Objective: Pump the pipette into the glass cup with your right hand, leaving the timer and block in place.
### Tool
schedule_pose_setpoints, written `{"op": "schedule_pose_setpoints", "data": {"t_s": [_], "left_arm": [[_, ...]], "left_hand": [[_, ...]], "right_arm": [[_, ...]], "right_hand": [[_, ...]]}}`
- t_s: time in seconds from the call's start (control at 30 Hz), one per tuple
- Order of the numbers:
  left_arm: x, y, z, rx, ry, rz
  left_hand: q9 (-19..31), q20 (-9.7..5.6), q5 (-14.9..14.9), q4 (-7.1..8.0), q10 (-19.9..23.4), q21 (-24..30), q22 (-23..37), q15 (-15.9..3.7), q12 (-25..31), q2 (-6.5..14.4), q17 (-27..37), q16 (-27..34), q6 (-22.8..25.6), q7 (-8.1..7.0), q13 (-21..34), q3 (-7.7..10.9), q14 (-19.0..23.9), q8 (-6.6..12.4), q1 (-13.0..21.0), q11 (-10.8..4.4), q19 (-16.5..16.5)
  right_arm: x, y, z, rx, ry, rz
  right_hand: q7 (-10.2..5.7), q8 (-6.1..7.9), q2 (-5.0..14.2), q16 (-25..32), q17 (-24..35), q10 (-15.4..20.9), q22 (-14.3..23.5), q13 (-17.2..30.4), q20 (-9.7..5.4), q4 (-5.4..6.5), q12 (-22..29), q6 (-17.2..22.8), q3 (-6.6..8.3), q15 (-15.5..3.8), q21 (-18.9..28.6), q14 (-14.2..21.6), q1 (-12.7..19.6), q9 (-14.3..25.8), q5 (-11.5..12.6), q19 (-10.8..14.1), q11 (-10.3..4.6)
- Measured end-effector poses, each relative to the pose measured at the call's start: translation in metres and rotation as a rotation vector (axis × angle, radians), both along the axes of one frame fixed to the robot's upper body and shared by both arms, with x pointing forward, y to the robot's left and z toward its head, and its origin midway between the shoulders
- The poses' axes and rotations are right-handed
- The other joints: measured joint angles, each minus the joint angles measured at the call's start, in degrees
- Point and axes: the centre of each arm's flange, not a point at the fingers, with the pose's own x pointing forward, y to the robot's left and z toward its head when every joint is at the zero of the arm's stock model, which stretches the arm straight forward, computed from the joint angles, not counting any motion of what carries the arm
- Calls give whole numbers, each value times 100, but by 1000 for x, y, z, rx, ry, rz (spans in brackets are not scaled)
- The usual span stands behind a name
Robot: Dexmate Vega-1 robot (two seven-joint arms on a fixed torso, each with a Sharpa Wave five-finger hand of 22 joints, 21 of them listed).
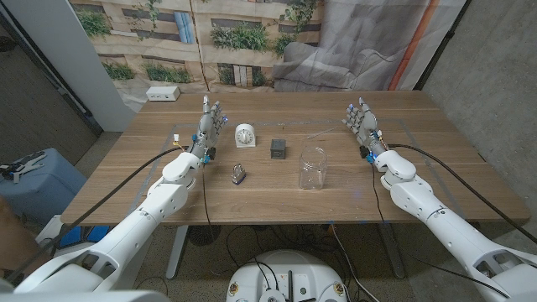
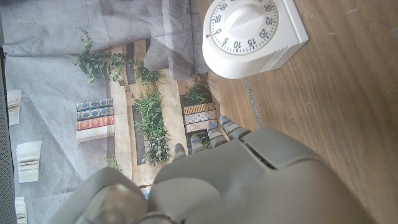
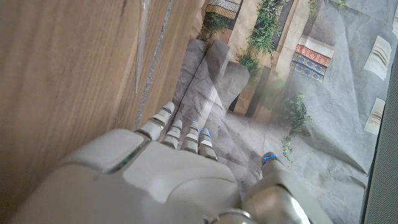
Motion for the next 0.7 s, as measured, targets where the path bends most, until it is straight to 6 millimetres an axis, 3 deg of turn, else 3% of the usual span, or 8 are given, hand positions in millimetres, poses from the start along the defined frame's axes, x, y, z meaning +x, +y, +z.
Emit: {"op": "schedule_pose_setpoints", "data": {"t_s": [0.7], "left_arm": [[0,0,0,-1,0,0]], "left_hand": [[-1,0,0,0,1,0,0,0,0,0,-1,0,0,1,-1,2,0,0,0,1,0]], "right_arm": [[-1,4,13,-110,-73,-39]], "right_hand": [[-114,23,76,50,-49,133,-1,-1,-60,0,40,113,0,-42,44,147,76,-1,44,143,10]]}}
